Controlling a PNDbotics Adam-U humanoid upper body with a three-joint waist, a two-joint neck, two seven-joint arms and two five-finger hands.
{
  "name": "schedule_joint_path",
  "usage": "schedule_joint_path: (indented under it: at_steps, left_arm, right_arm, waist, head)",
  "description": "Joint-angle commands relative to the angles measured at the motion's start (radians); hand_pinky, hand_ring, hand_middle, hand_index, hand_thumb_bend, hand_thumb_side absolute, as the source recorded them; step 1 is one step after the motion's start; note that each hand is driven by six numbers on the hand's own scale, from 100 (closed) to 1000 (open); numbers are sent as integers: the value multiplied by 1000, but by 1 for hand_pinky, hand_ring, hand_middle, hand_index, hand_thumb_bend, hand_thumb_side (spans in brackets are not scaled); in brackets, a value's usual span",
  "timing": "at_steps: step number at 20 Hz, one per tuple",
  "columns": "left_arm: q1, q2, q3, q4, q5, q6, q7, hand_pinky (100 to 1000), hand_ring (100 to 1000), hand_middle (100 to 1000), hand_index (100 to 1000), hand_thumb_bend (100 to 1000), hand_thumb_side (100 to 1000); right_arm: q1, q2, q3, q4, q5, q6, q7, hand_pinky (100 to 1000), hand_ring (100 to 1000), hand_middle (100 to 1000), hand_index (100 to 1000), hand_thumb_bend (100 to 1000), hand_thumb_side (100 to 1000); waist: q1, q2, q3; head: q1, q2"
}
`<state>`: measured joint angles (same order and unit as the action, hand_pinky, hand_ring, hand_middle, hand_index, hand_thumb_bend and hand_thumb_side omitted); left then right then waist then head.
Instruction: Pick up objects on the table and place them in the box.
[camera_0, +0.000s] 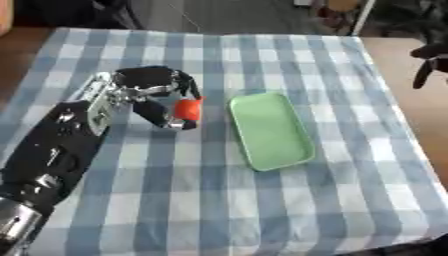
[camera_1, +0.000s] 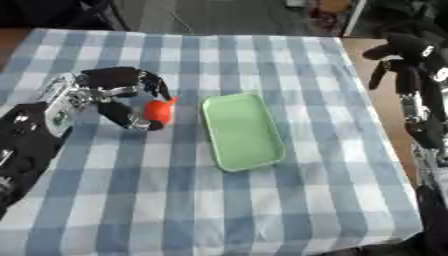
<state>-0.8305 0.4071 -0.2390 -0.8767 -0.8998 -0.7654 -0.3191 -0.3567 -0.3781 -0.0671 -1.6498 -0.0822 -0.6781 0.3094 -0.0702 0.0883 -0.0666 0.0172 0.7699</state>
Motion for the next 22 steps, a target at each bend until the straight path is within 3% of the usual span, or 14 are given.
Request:
schedule_joint_path:
  at_steps: [1,22]
  left_arm:
    - [-18,5,2,-1,-26,-15,-1,648,639,738,837,953,836]
    - [-5,-3,-3,22,-122,-36,54,650,646,699,853,933,825]
  right_arm:
    - [-17,-17,-7,-10,-4,-2,3,323,675,614,842,100,680]
    - [-16,-17,-9,-10,-4,-2,2,322,675,614,843,100,681]
  waist:
    - [1,-11,-3]
    - [0,-9,-3]
  head:
    - [2,0]
    - [-1,0]
